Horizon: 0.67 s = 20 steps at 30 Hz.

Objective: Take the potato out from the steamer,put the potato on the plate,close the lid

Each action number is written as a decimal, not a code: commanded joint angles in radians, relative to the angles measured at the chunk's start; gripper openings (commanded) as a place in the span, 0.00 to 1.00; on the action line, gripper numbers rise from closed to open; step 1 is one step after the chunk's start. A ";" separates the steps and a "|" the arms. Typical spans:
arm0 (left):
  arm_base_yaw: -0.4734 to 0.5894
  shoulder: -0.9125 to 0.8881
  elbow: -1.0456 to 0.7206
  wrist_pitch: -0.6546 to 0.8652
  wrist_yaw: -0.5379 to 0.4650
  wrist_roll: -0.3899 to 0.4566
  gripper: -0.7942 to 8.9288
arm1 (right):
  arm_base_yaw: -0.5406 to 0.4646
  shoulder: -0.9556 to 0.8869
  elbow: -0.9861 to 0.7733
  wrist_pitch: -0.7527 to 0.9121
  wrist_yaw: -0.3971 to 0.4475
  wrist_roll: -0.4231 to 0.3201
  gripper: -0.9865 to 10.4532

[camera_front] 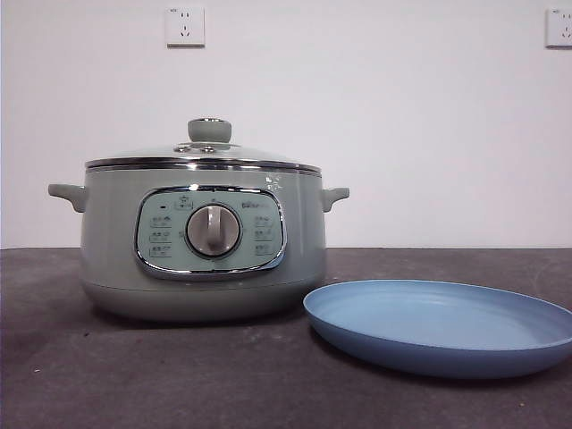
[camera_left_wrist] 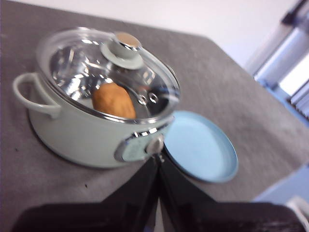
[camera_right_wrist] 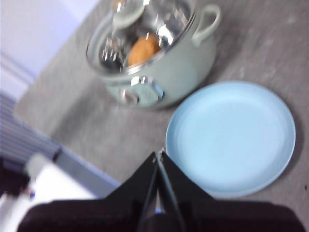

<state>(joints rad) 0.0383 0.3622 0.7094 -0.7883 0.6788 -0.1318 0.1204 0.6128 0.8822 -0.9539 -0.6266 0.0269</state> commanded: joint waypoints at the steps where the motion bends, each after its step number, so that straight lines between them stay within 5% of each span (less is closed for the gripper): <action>1: -0.001 0.034 0.049 -0.080 0.033 0.123 0.07 | 0.027 0.042 0.053 -0.081 -0.003 -0.122 0.08; 6: -0.017 0.079 0.117 -0.209 0.035 0.211 0.07 | 0.084 0.087 0.092 -0.156 -0.003 -0.157 0.08; 12: -0.021 0.086 0.129 -0.219 0.032 0.211 0.10 | 0.109 0.094 0.092 -0.154 -0.002 -0.156 0.10; 14: -0.021 0.086 0.130 -0.221 0.032 0.211 0.28 | 0.109 0.094 0.092 -0.154 -0.002 -0.156 0.18; 17: -0.021 0.086 0.130 -0.222 0.028 0.207 0.68 | 0.109 0.094 0.092 -0.154 -0.002 -0.154 0.44; 20: -0.021 0.086 0.130 -0.220 0.028 0.207 0.73 | 0.109 0.094 0.092 -0.154 -0.002 -0.148 0.61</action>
<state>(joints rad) 0.0193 0.4496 0.8379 -1.0096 0.7086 0.0605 0.2279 0.7067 0.9714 -1.1080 -0.6262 -0.1204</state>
